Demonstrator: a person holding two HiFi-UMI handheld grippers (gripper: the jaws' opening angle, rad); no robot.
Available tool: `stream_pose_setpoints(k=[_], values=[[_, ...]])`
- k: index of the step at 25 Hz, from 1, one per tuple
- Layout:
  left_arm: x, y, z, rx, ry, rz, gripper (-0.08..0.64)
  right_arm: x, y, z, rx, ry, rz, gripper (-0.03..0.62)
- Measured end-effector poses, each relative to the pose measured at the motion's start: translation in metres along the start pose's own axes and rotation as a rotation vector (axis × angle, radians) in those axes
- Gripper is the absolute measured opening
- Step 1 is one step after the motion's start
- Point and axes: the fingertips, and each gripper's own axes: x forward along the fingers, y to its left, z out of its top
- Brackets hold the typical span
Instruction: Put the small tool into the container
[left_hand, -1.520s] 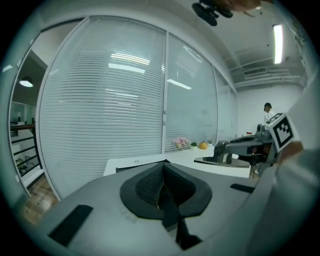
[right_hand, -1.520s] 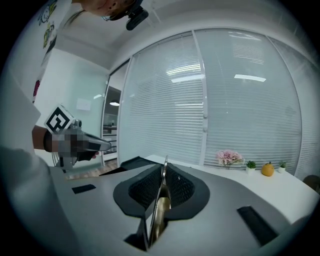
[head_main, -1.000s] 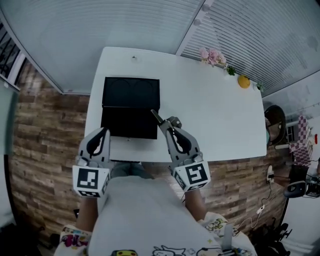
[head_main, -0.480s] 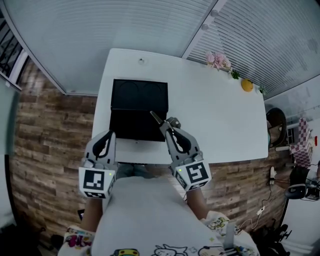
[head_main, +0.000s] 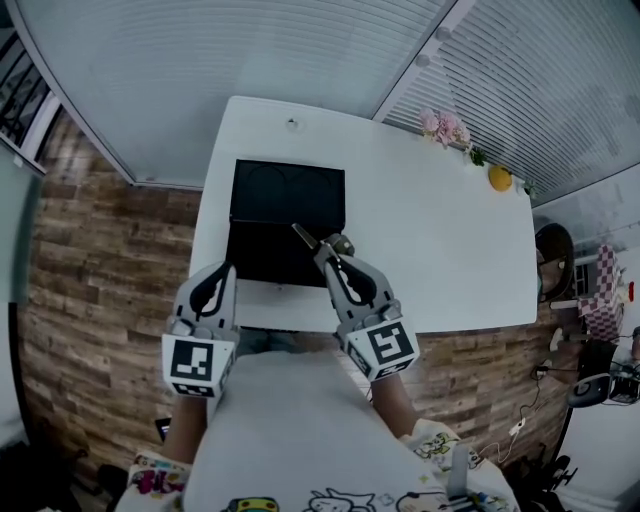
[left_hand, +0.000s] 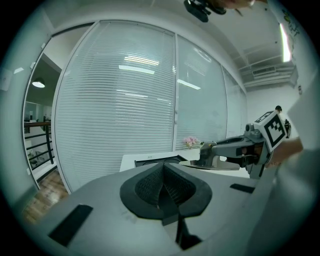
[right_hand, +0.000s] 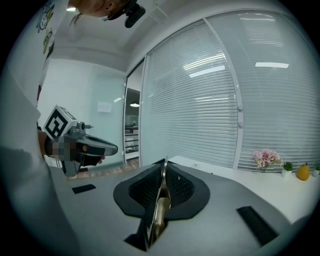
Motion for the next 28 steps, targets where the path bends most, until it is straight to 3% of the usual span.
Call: stream_pose_setpoints(k=[28], values=[[0.009,0.013,-0.018,-0.038,0.052,0.014,0.005,0.055,0.032,-0.030,0.044,0.140,0.266,0.026]])
